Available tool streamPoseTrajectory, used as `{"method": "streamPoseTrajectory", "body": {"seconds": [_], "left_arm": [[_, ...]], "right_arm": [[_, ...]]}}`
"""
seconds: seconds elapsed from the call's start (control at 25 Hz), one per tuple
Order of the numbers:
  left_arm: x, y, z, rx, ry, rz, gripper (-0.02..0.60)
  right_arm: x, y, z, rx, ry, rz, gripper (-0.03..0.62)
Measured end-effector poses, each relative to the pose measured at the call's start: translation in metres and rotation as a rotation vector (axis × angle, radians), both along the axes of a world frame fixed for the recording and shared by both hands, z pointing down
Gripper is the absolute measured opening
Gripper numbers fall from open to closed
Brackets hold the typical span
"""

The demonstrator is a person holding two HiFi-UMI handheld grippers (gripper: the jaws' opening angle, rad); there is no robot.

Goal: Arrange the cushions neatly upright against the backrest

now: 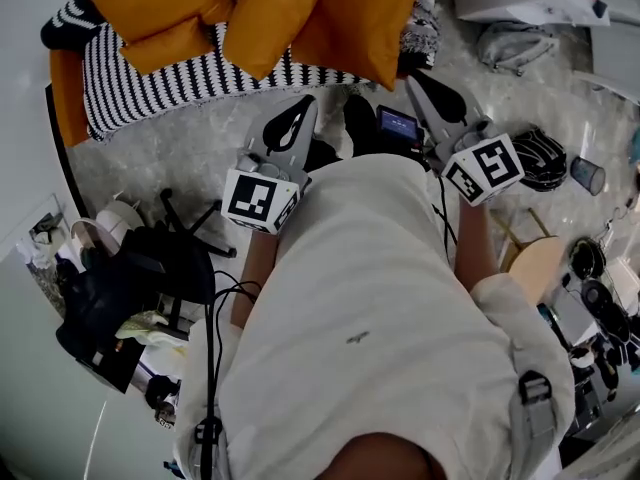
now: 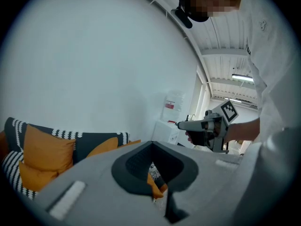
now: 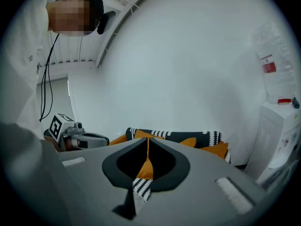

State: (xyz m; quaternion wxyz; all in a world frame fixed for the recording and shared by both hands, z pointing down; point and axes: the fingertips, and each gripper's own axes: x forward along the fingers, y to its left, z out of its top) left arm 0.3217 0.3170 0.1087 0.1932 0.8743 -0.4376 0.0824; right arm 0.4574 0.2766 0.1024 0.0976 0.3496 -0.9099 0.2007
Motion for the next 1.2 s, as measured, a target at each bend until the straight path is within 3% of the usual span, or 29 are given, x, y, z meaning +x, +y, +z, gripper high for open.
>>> {"method": "streamPoseTrajectory", "body": {"seconds": [0.2, 0.52, 1.2], "left_arm": [[0.021, -0.029, 0.003, -0.009, -0.024, -0.011, 0.0], [0.048, -0.066, 0.01, -0.036, 0.0, -0.038, 0.0], [0.062, -0.084, 0.047, -0.163, -0.032, -0.103, 0.0]], "right_arm": [[0.014, -0.037, 0.015, -0.031, -0.007, -0.031, 0.034], [0.015, -0.07, 0.051, -0.088, 0.007, -0.099, 0.034], [0.02, -0.116, 0.166, -0.252, 0.145, -0.137, 0.058]]}}
